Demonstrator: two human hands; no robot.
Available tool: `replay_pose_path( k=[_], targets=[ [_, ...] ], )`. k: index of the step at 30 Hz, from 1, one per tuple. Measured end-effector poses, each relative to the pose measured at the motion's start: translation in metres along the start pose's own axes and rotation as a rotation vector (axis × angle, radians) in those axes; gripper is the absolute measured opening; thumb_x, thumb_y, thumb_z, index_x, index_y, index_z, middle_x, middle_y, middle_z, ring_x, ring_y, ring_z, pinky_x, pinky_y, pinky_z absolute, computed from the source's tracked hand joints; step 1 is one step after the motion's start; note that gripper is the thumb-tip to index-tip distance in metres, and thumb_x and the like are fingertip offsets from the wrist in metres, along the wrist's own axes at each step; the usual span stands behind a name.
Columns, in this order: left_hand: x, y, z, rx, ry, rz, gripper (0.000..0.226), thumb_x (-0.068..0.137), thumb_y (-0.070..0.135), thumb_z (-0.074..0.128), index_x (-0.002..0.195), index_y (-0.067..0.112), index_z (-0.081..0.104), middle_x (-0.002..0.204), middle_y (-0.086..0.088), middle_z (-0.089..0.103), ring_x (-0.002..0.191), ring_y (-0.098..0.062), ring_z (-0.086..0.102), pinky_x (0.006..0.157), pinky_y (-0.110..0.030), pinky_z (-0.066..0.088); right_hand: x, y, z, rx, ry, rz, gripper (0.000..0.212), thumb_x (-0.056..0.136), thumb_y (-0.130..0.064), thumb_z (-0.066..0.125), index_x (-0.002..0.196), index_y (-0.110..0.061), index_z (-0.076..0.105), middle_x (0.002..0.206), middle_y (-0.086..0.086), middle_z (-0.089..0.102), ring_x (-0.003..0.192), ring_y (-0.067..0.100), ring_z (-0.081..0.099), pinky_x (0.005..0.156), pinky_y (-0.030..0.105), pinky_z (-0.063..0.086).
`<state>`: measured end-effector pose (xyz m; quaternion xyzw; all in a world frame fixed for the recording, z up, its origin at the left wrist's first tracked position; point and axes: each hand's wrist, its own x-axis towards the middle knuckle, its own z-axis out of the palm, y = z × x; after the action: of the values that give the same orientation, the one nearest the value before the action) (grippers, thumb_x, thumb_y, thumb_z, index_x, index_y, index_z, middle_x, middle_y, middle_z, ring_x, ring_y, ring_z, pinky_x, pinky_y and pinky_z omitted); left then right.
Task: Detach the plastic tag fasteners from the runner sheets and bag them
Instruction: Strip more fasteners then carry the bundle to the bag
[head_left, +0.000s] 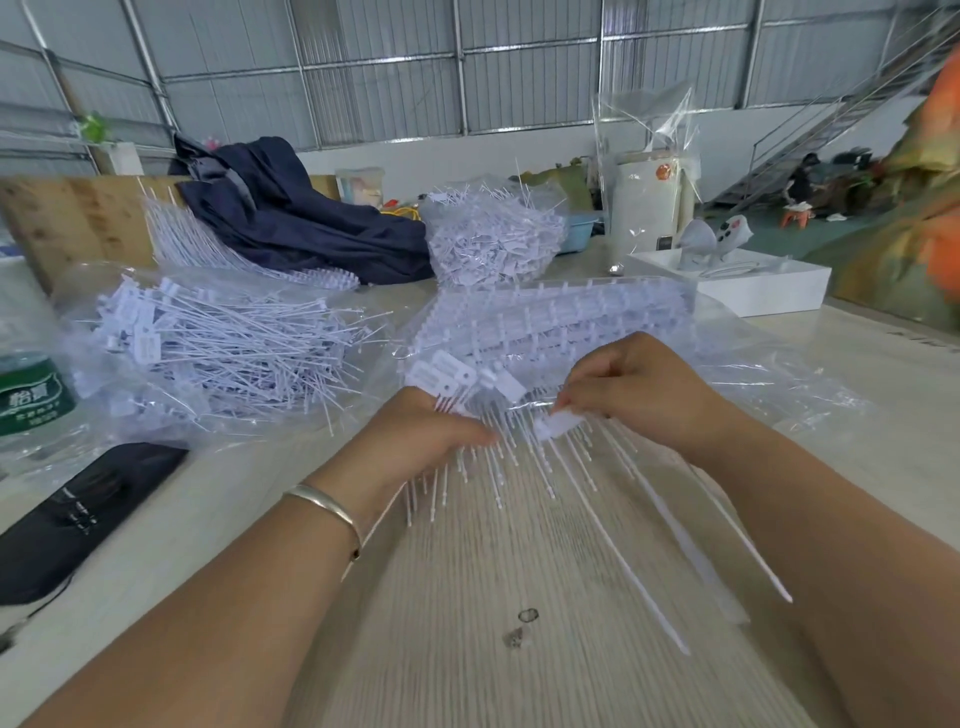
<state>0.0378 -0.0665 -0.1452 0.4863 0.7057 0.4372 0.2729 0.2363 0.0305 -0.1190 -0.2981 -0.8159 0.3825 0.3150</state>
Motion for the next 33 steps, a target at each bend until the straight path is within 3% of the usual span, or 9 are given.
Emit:
replay_pose_path(
  k=[3,6,9,12,16,19,24,28,33],
  targets=[
    [0.001,0.003,0.005,-0.213,-0.083,-0.064,0.038,0.066,0.012,0.085,0.071,0.021,0.048,0.053,0.006,0.035,0.042,-0.009,0.028,0.04,-0.019,0.023,0.003,0.0,0.002,0.139,0.041,0.006,0.015,0.083,0.0,0.059,0.08,-0.003,0.074,0.062,0.002,0.057,0.06,0.009,0.05,0.061,0.02,0.039],
    [-0.001,0.003,0.006,-0.37,-0.101,-0.124,0.036,0.079,0.007,0.075,0.066,0.021,0.045,0.055,0.004,0.032,0.042,-0.008,0.026,0.037,-0.019,0.022,0.003,-0.003,0.005,0.27,0.019,0.031,0.019,0.083,0.008,0.051,0.08,-0.001,0.067,0.056,-0.001,0.054,0.049,0.005,0.046,0.049,0.012,0.037],
    [-0.003,0.008,0.003,-0.517,-0.098,-0.184,0.033,0.092,0.026,0.063,0.068,0.021,0.04,0.053,0.004,0.03,0.04,-0.008,0.026,0.034,-0.017,0.02,0.001,-0.004,0.006,0.296,-0.04,0.017,0.02,0.085,0.009,0.051,0.082,-0.002,0.066,0.053,-0.001,0.055,0.046,0.006,0.045,0.046,0.012,0.035],
    [-0.006,0.01,0.005,-0.488,-0.048,-0.209,0.043,0.093,0.05,0.054,0.069,0.018,0.041,0.052,0.002,0.04,0.04,-0.009,0.035,0.034,-0.018,0.025,0.001,-0.001,0.008,0.296,-0.09,-0.011,0.018,0.085,0.008,0.058,0.085,-0.004,0.071,0.063,0.001,0.061,0.054,0.01,0.048,0.056,0.016,0.041],
    [-0.01,0.013,0.011,-0.455,-0.116,-0.164,0.047,0.093,0.058,0.046,0.073,0.015,0.051,0.057,0.004,0.039,0.041,-0.007,0.025,0.035,-0.016,0.019,0.003,0.004,0.009,0.32,-0.1,-0.028,0.016,0.083,0.007,0.065,0.088,-0.006,0.073,0.063,-0.007,0.064,0.055,0.008,0.051,0.058,0.015,0.044],
    [-0.012,0.017,0.009,-0.468,-0.175,-0.124,0.043,0.083,0.063,0.055,0.076,0.02,0.05,0.057,0.007,0.035,0.043,-0.005,0.021,0.035,-0.016,0.017,0.004,0.006,0.011,0.27,-0.093,-0.021,0.016,0.081,0.005,0.069,0.087,-0.009,0.074,0.062,-0.007,0.066,0.053,0.007,0.052,0.054,0.013,0.043],
    [-0.013,0.017,0.007,-0.391,-0.166,-0.057,0.027,0.06,0.04,0.085,0.056,0.026,0.062,0.054,0.009,0.03,0.043,-0.006,0.021,0.038,-0.017,0.016,0.005,0.007,0.013,0.283,-0.098,-0.006,0.018,0.078,0.004,0.072,0.09,-0.009,0.073,0.065,-0.002,0.066,0.051,0.007,0.052,0.05,0.014,0.041],
    [-0.011,0.016,0.005,-0.439,-0.134,-0.072,0.018,0.072,0.023,0.081,0.065,0.02,0.065,0.053,0.008,0.028,0.041,-0.006,0.02,0.034,-0.016,0.017,0.004,0.007,0.012,0.337,-0.092,0.004,0.01,0.082,0.004,0.068,0.088,-0.003,0.07,0.067,0.008,0.061,0.054,0.015,0.049,0.05,0.016,0.038],
    [-0.013,0.017,0.0,-0.543,-0.158,-0.052,0.03,0.071,0.023,0.076,0.046,0.021,0.06,0.055,0.006,0.022,0.04,-0.005,0.016,0.032,-0.015,0.016,0.003,0.006,0.009,0.372,-0.089,0.004,0.002,0.085,-0.001,0.064,0.086,-0.001,0.067,0.078,0.021,0.059,0.07,0.026,0.05,0.066,0.03,0.041]
  ],
)
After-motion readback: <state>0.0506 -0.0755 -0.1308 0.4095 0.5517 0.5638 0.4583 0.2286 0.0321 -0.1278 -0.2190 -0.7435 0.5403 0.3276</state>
